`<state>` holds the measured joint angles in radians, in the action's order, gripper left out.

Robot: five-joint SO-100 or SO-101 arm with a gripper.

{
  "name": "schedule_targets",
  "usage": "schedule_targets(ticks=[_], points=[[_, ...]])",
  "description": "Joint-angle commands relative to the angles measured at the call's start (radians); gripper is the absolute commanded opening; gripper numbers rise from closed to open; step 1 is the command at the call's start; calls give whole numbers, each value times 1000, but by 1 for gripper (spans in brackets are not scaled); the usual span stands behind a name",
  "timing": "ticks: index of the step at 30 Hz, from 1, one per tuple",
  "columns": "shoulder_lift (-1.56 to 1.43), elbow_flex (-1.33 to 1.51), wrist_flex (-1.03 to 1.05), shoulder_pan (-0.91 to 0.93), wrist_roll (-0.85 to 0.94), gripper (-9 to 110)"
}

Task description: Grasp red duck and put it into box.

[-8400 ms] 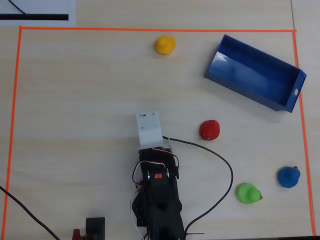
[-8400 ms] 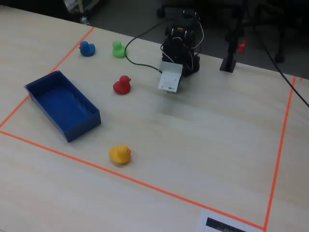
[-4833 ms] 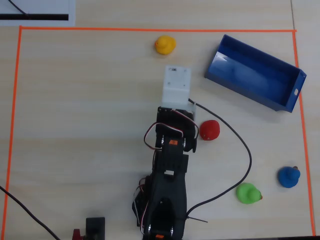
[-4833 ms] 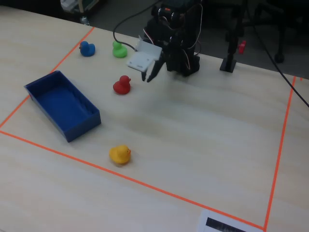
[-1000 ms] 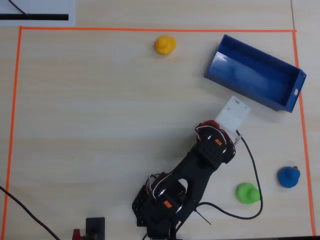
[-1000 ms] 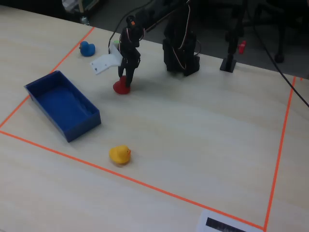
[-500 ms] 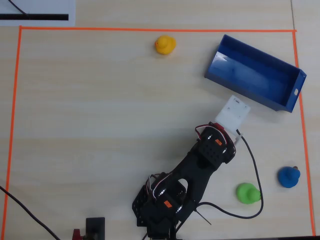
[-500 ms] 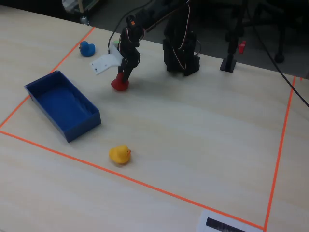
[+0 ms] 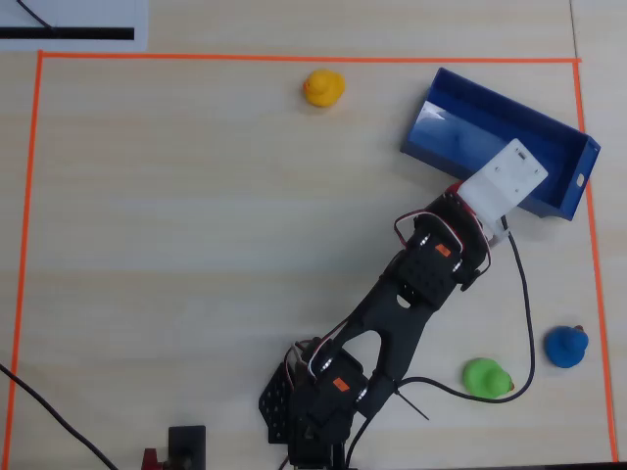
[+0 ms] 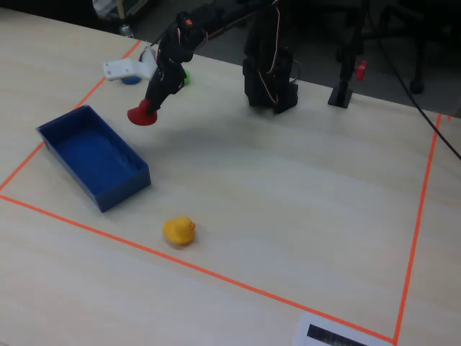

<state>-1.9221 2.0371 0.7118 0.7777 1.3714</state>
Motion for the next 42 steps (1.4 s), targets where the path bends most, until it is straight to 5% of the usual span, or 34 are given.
schedule_targets(ticks=[1,31,42], points=[[31,-156,21,-43,-34,0],[836,-859,-212,-120,-49,0],[847,-879,-204,-97,-48,20]])
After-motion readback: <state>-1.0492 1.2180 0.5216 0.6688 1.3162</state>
